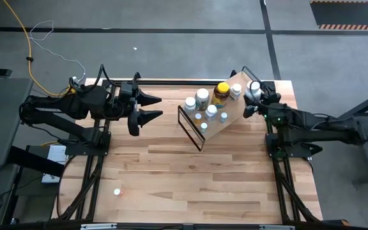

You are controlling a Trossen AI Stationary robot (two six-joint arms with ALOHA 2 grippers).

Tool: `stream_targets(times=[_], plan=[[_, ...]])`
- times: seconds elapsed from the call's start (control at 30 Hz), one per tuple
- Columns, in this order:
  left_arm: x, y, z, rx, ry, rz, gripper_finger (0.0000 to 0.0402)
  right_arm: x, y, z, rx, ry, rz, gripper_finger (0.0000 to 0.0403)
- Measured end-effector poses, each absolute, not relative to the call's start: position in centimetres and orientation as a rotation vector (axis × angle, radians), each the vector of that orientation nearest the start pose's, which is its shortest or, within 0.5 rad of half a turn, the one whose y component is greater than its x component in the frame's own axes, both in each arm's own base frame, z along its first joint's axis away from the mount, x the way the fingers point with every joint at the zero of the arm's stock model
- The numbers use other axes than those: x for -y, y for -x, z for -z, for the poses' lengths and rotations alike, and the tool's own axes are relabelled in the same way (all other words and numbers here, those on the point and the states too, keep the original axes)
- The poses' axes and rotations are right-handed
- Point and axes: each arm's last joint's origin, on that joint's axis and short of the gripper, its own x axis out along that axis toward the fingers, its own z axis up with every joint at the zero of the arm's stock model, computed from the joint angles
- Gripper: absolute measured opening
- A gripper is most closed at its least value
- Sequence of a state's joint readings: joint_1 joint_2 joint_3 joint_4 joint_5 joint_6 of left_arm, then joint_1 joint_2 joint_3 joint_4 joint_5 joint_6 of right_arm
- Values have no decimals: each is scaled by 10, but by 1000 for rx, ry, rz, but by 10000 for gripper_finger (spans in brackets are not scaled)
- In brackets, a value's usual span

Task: Pick and place medicine bottles onto shelf by color
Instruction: Put the large white pill bottle on the shelf

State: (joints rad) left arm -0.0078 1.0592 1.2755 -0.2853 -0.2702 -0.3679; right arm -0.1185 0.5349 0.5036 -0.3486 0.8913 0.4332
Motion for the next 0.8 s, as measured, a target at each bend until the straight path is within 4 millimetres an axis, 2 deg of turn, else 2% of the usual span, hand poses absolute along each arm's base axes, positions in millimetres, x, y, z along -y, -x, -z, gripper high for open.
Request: stream_targets(times=[0.13, 0.3, 0.4, 0.57, 0.7, 0.8], plan=[[-6, -213, -439, -17, 356, -274, 273, 48, -114, -267, -140, -181, 1001, 270], [-6, -213, -438, -18, 356, -274, 273, 66, -103, -273, -115, -145, 1007, 270], [-6, -213, -438, -18, 356, -274, 273, 76, -98, -271, -142, -158, 976, 270], [-6, -213, -438, -16, 378, -275, 273, 93, -91, -262, -86, -193, 970, 270], [-6, -213, -438, -18, 378, -275, 273, 102, -86, -249, -41, -234, 997, 270], [-6, -213, -438, -18, 378, -275, 273, 104, -86, -246, 20, -257, 940, 270]])
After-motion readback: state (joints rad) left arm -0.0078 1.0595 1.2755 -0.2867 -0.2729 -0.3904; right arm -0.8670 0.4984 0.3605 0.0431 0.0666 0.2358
